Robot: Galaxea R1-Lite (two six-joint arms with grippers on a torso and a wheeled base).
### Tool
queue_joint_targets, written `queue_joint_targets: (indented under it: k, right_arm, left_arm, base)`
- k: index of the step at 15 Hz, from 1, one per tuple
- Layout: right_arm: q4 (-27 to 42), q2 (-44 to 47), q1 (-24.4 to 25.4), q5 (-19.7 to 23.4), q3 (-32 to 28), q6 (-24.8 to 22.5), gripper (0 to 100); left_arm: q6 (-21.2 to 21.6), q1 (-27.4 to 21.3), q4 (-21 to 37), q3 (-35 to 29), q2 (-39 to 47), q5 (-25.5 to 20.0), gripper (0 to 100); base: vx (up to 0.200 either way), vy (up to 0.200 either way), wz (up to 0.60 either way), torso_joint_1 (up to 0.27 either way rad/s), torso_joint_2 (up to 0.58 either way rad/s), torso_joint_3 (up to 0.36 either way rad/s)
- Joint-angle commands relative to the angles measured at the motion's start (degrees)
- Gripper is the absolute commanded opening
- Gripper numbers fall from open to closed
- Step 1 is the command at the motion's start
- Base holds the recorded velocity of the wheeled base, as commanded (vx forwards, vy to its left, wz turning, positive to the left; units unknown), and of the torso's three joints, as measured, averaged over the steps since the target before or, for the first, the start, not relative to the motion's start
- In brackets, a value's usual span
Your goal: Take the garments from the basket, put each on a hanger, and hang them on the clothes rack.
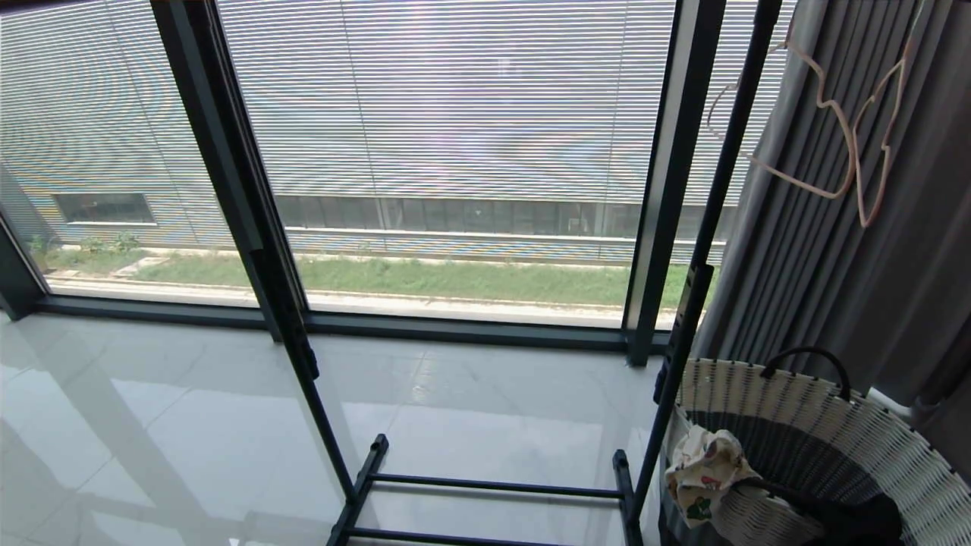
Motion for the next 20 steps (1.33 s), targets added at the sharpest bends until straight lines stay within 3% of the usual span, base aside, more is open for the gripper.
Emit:
queue_joint_targets:
  k: [1, 3, 5, 7, 8, 11, 14, 20]
  right_arm:
    - [-0.02, 0.00, 0.00, 0.00, 0.00, -0.05, 100]
    - [-2.04, 0.53, 0.18, 0.79, -2.46, 0.13, 100]
    - [4.47, 7.38, 3.70, 1.85, -12.22, -3.30, 100]
    - [13.87, 21.27, 8.79, 0.35, -19.25, -12.09, 100]
    - [17.04, 29.71, 8.97, -0.17, -22.32, -15.95, 100]
    - [17.56, 51.94, 8.79, -0.26, -26.89, -29.93, 100]
    - [17.47, 65.48, 8.27, -2.63, -28.04, -45.84, 100]
    - [7.81, 84.64, 6.24, -4.13, -27.77, -48.30, 100]
  left_arm:
    - [-0.02, 0.00, -0.03, 0.01, 0.00, 0.01, 100]
    - [-0.02, 0.00, -0.03, 0.01, 0.00, 0.01, 100]
    - [-0.02, 0.00, -0.03, 0.01, 0.00, 0.01, 100]
    - [-0.02, 0.00, -0.03, 0.01, 0.00, 0.01, 100]
    - [0.06, 0.00, -0.03, 0.01, 0.00, 0.01, 100]
    - [0.24, 0.00, -0.03, 0.01, 0.00, 0.01, 100]
    - [0.33, 0.00, -0.03, 0.01, 0.00, 0.01, 100]
    - [0.50, 0.00, -0.03, 0.01, 0.00, 0.01, 100]
  base:
    - [0.000, 0.000, 0.00, 0.000, 0.00, 0.000]
    - [0.000, 0.000, 0.00, 0.000, 0.00, 0.000]
    - [0.000, 0.000, 0.00, 0.000, 0.00, 0.000]
    - [0.000, 0.000, 0.00, 0.000, 0.00, 0.000]
    - [0.000, 0.000, 0.00, 0.000, 0.00, 0.000]
    - [0.000, 0.000, 0.00, 0.000, 0.00, 0.000]
    - [0.000, 0.000, 0.00, 0.000, 0.00, 0.000]
    - [0.000, 0.000, 0.00, 0.000, 0.00, 0.000]
